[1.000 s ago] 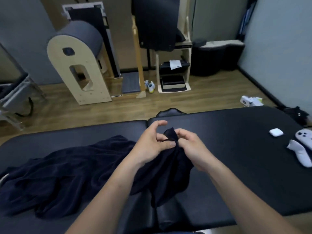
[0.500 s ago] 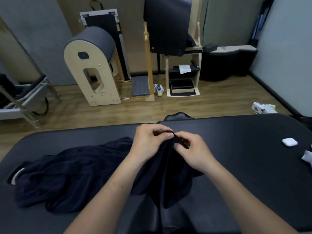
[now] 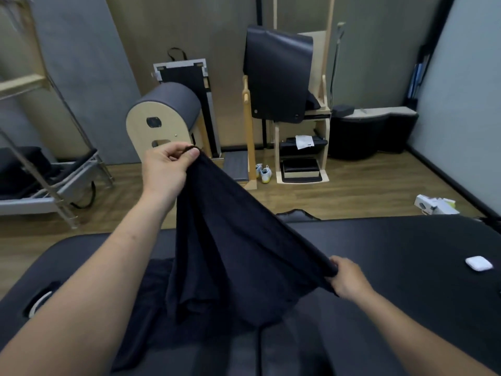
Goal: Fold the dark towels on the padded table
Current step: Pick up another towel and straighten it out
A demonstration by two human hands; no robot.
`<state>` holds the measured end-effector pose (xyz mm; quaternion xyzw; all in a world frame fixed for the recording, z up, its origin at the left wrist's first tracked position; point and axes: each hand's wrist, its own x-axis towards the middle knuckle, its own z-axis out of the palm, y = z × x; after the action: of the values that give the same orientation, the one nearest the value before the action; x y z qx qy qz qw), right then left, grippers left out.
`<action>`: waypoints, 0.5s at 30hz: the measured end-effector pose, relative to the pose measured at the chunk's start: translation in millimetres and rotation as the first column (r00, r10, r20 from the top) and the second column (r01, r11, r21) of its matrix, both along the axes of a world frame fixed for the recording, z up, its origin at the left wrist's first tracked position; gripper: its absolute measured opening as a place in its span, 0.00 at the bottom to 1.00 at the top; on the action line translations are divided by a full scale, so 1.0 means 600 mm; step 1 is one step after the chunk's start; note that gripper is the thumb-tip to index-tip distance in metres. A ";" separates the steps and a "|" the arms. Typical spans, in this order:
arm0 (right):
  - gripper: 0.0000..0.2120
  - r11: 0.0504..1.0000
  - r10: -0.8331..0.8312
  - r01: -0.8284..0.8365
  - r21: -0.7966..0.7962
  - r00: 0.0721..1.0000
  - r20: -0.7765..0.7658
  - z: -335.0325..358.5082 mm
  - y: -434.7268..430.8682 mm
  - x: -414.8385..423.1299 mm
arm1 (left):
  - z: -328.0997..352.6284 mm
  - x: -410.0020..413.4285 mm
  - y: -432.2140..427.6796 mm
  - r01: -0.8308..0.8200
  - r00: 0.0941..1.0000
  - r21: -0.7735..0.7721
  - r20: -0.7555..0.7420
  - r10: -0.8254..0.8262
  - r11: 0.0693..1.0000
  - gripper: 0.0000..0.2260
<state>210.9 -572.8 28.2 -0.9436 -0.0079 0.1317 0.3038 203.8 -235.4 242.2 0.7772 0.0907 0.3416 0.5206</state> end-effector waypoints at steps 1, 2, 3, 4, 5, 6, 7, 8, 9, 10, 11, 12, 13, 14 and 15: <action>0.09 0.994 0.086 -0.093 -0.056 0.990 -0.115 0.010 -0.006 0.002 | -0.003 0.003 0.007 -0.009 1.000 0.006 -0.029 0.009 1.000 0.06; 0.08 0.983 0.146 -0.167 -0.075 0.963 -0.226 0.025 -0.013 0.006 | -0.008 0.006 0.013 -0.017 0.998 0.014 -0.060 0.017 1.000 0.07; 0.09 0.978 0.176 -0.200 -0.052 0.936 -0.303 0.042 -0.022 0.014 | -0.014 0.010 0.020 -0.025 0.996 0.021 -0.086 0.027 0.999 0.06; 0.10 0.981 0.183 -0.193 0.002 0.925 -0.334 0.065 -0.034 0.025 | -0.018 0.014 0.027 -0.035 0.993 0.019 -0.109 0.037 0.999 0.05; 0.10 0.987 0.161 -0.151 0.057 0.940 -0.300 0.090 -0.050 0.041 | -0.019 0.017 0.034 -0.045 0.991 0.012 -0.127 0.046 0.999 0.05; 0.09 0.991 0.110 -0.091 0.097 0.970 -0.216 0.115 -0.066 0.057 | -0.017 0.021 0.041 -0.051 0.989 0.003 -0.140 0.051 0.999 0.05; 0.09 0.993 0.047 -0.033 0.115 0.992 -0.117 0.142 -0.083 0.073 | -0.013 0.024 0.048 -0.051 0.988 -0.003 -0.146 0.050 0.999 0.06; 0.09 0.994 -0.002 0.007 0.109 0.999 -0.041 0.167 -0.099 0.088 | -0.007 0.026 0.052 -0.035 0.989 -0.012 -0.147 0.033 0.999 0.06; 0.08 0.995 -0.022 0.024 0.097 1.000 -0.019 0.191 -0.113 0.096 | 0.002 0.028 0.054 0.000 0.990 -0.018 -0.141 -0.003 1.000 0.07; 0.07 0.997 -0.008 0.012 0.080 0.998 -0.057 0.220 -0.127 0.102 | 0.015 0.031 0.055 0.049 0.990 -0.006 -0.133 -0.049 0.999 0.08; 0.08 0.998 0.020 -0.012 0.066 0.993 -0.119 0.253 -0.139 0.107 | 0.032 0.034 0.056 0.107 0.986 0.028 -0.132 -0.102 0.994 0.09; 0.09 0.997 0.042 -0.032 0.071 0.988 -0.146 0.292 -0.150 0.112 | 0.052 0.037 0.057 0.164 0.978 0.078 -0.144 -0.152 0.983 0.10; 0.10 0.992 0.030 -0.018 0.123 0.995 -0.092 0.337 -0.161 0.122 | 0.076 0.044 0.061 0.211 0.968 0.130 -0.162 -0.189 0.969 0.10; 0.12 0.973 -0.035 0.026 0.228 0.999 0.036 0.387 -0.173 0.137 | 0.104 0.051 0.063 0.239 0.963 0.172 -0.168 -0.210 0.956 0.10; 0.14 0.926 -0.139 0.064 0.372 0.974 0.178 0.439 -0.183 0.153 | 0.133 0.060 0.064 0.241 0.965 0.189 -0.148 -0.215 0.952 0.09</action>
<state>303.0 -682.4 291.4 -0.8785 -0.0136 0.0161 0.4772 240.1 -196.7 322.2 0.8520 -0.0032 0.2372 0.4667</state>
